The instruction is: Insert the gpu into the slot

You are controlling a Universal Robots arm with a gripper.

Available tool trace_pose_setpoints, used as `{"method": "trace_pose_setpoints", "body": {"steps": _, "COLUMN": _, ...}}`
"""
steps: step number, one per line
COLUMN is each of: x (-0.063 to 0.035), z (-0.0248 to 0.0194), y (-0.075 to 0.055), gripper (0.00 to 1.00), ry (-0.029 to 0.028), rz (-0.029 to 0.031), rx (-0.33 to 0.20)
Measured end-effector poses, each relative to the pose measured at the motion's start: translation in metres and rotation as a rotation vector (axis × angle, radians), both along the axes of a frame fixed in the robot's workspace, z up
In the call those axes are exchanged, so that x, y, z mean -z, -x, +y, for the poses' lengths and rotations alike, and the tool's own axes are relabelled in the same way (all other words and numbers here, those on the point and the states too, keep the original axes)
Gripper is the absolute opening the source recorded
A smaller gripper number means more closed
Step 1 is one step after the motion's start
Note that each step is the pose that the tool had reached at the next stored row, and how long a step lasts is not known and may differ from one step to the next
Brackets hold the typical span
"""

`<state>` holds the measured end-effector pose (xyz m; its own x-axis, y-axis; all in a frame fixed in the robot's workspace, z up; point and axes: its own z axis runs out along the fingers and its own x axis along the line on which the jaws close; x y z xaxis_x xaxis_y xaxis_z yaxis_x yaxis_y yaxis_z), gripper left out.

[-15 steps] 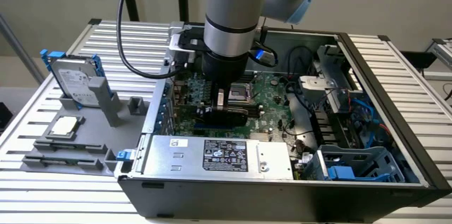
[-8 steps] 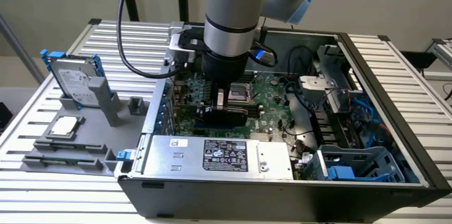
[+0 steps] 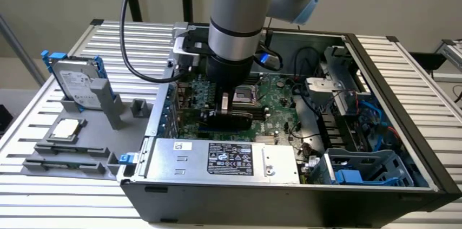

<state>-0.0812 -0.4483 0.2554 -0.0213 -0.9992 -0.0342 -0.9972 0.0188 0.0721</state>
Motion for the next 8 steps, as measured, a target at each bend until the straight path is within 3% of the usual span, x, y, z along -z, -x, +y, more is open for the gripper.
{"method": "trace_pose_setpoints", "body": {"steps": 8, "x": 0.0041, "z": 0.0000, "y": -0.0010, "gripper": 0.26, "ry": -0.0001, "rz": 0.0090, "rx": -0.004}}
